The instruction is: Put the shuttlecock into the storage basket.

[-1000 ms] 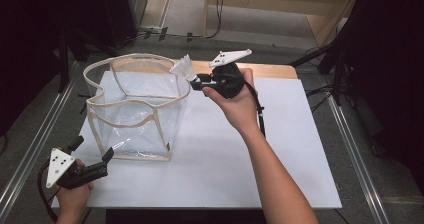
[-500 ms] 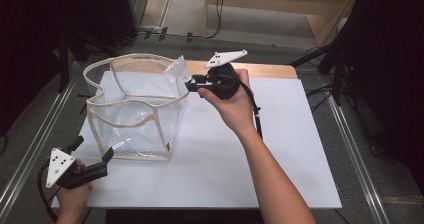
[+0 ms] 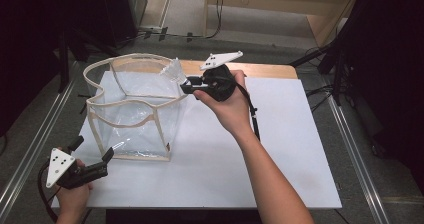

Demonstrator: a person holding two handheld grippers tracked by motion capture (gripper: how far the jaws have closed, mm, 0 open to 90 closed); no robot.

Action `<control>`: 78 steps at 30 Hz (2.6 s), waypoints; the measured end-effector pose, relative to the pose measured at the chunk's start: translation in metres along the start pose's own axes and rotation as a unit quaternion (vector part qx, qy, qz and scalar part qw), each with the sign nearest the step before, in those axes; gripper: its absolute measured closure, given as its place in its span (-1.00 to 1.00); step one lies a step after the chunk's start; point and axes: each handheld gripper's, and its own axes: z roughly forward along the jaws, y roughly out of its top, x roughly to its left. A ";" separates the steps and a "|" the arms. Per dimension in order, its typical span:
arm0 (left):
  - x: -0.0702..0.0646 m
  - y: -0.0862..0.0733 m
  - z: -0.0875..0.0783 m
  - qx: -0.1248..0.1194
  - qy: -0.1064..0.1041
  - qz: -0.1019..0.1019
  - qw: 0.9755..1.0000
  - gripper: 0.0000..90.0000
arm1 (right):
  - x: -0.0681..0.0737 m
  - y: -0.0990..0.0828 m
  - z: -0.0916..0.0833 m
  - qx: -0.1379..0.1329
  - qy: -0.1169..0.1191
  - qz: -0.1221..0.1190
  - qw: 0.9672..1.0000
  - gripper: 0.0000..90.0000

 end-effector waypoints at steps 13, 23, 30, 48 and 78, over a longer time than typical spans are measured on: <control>0.000 0.000 0.000 0.001 -0.001 0.000 1.000 -0.99 | -0.003 -0.003 -0.002 -0.014 0.006 0.010 1.000 -0.22; 0.000 0.000 0.000 0.001 0.000 0.000 1.000 -0.99 | -0.011 -0.019 -0.013 -0.025 -0.010 0.022 0.999 -0.80; 0.000 0.000 0.000 0.001 0.000 0.000 1.000 -0.99 | -0.019 -0.037 -0.022 -0.021 -0.029 0.034 0.999 -0.83; 0.000 0.000 0.000 0.002 0.000 0.002 1.000 -0.99 | -0.026 -0.085 -0.030 -0.014 -0.043 0.035 0.998 -1.00; -0.002 0.000 0.000 -0.002 -0.005 0.008 1.000 -0.99 | -0.034 -0.163 -0.052 -0.027 -0.079 0.076 0.994 -1.00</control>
